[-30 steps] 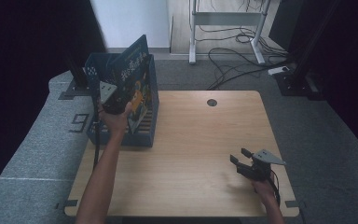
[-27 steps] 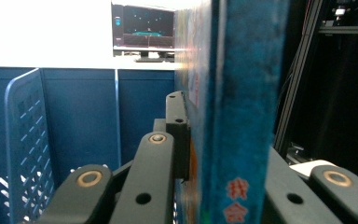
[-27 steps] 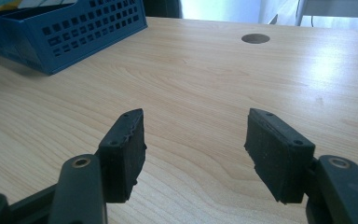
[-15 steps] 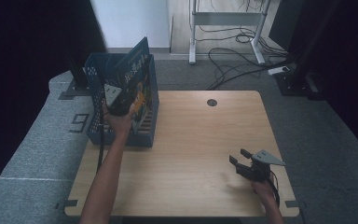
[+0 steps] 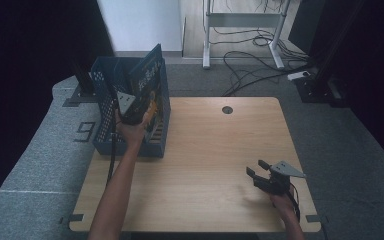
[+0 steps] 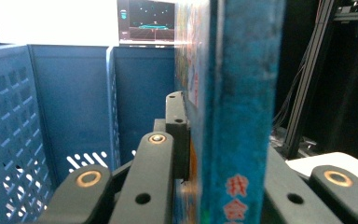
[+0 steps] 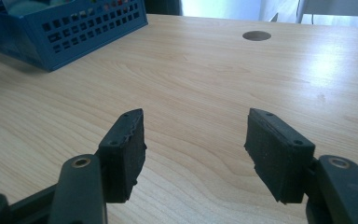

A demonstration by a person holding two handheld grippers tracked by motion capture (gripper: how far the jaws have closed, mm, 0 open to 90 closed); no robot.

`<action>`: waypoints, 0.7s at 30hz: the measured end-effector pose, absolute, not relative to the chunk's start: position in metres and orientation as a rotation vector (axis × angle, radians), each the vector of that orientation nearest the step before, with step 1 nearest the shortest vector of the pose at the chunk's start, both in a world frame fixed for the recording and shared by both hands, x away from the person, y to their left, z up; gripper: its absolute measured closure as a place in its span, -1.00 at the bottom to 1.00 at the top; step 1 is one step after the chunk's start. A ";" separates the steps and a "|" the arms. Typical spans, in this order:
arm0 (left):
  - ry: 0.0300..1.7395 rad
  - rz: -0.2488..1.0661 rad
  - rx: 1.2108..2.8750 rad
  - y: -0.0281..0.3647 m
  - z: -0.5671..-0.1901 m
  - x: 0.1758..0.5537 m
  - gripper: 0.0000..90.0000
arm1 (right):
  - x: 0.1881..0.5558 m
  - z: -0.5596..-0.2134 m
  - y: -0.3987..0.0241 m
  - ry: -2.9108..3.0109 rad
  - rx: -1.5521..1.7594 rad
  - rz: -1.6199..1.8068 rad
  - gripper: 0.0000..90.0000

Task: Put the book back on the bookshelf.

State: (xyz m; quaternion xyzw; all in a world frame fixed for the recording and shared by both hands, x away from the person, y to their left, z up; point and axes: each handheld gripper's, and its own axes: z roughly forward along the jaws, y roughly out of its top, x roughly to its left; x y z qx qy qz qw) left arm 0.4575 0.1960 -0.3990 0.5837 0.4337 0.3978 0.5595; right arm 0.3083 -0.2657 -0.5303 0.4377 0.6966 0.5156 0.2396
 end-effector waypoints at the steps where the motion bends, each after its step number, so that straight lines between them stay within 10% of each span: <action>1: 1.025 0.938 1.379 0.195 -0.401 0.458 0.83 | 0.308 -0.530 -0.266 1.906 1.200 1.411 -0.19; 21: 1.039 0.906 1.425 0.192 -0.432 0.448 0.77 | 0.308 -0.533 -0.263 1.935 1.193 1.404 -0.19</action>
